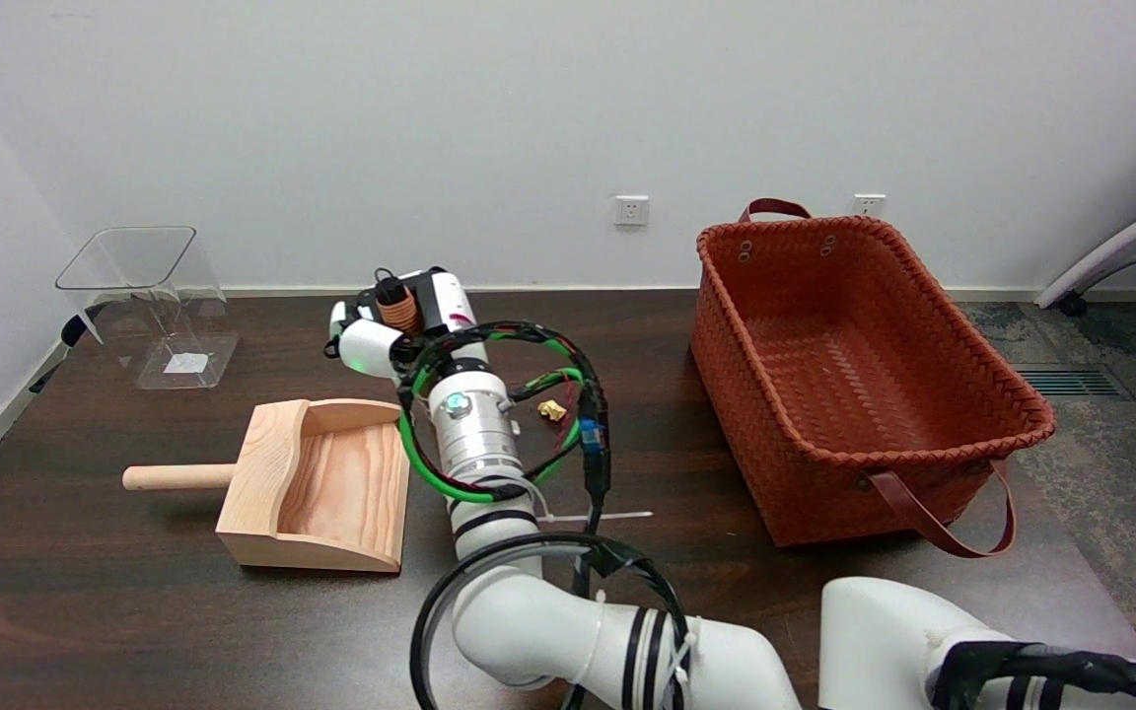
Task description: Sweep the paper balls into the dustpan.
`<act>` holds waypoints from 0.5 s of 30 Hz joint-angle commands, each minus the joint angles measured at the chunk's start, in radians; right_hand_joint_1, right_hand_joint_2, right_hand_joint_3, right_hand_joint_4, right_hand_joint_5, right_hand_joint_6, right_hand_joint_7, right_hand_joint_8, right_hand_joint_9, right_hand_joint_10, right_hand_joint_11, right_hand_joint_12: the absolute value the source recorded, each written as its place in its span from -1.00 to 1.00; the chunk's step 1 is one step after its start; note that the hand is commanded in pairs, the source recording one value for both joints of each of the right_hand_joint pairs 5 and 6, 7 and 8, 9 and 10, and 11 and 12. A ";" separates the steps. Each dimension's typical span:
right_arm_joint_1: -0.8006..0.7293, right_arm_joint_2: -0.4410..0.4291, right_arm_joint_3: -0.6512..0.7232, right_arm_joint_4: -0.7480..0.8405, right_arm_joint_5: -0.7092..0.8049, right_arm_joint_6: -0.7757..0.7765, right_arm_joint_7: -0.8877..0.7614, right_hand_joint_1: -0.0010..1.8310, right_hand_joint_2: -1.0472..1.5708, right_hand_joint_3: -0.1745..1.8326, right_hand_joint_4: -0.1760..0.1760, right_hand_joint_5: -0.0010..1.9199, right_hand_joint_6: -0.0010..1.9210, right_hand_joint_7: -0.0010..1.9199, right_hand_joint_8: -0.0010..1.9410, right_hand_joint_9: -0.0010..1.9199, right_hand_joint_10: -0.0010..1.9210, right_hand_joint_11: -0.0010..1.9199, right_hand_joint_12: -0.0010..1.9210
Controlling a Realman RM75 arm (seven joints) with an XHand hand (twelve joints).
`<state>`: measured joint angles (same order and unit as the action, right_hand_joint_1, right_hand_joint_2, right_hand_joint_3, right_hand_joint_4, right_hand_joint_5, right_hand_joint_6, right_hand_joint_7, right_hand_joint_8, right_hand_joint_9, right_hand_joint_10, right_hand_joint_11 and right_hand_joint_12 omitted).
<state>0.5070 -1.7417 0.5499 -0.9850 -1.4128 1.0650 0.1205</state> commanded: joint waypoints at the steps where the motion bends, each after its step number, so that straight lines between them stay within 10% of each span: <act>1: 0.087 -0.077 -0.009 0.130 0.051 -0.079 0.182 0.22 0.59 0.11 0.00 1.00 1.00 1.00 0.98 1.00 1.00 1.00 1.00; 15: 0.101 -0.071 0.000 0.139 0.051 -0.090 0.363 0.20 0.58 0.13 0.00 1.00 1.00 1.00 0.98 1.00 1.00 1.00 1.00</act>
<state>0.5738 -1.7976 0.5442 -0.8898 -1.3769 1.0055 0.2871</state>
